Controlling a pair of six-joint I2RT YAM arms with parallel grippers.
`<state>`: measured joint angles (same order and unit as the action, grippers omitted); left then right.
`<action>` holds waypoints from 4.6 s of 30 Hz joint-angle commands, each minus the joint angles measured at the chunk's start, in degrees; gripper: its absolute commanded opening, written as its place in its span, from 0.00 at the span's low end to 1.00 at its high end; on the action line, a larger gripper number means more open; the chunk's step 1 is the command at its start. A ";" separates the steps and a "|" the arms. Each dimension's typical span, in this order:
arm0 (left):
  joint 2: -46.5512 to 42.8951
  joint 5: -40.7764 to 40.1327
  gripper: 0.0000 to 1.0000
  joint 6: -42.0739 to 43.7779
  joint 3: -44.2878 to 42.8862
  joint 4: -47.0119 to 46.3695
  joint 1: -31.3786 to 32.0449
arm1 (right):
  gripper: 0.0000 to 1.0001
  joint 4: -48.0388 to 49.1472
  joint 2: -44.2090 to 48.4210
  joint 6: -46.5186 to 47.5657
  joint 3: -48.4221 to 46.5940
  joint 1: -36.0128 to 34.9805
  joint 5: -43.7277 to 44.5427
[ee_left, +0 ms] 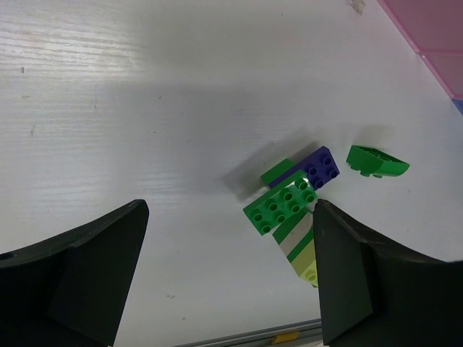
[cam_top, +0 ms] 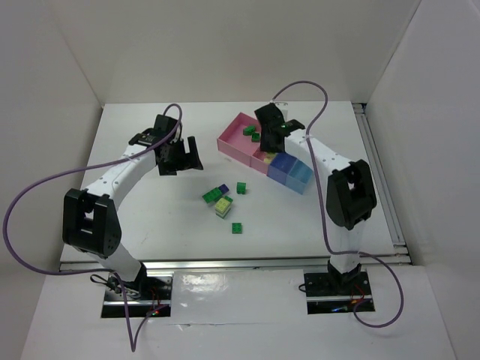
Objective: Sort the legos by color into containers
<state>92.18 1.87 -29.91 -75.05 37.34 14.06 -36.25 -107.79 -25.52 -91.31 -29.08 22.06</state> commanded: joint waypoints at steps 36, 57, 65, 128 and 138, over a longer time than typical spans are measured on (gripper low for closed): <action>-0.51 -1.51 0.96 12.34 2.27 3.53 23.63 | 0.79 4.17 30.43 -5.16 31.19 0.16 0.16; 4.85 -13.03 0.74 6.53 3.94 -0.34 28.12 | 0.81 2.32 33.96 -4.01 32.33 5.79 1.14; 5.38 -11.54 0.63 7.15 5.17 -2.18 28.12 | 0.81 3.47 33.44 -4.01 31.81 5.79 1.14; 1.25 67.13 0.00 9.78 -0.09 -23.98 3.96 | 0.12 18.06 23.59 13.65 27.40 5.35 -76.13; 2.48 51.07 0.00 7.24 -3.25 -18.55 2.11 | 0.12 15.24 22.98 5.93 29.70 7.38 -46.88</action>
<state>93.69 60.99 -21.41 -74.81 16.75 16.69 -19.35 -84.20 -15.64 -62.02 -21.71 -38.92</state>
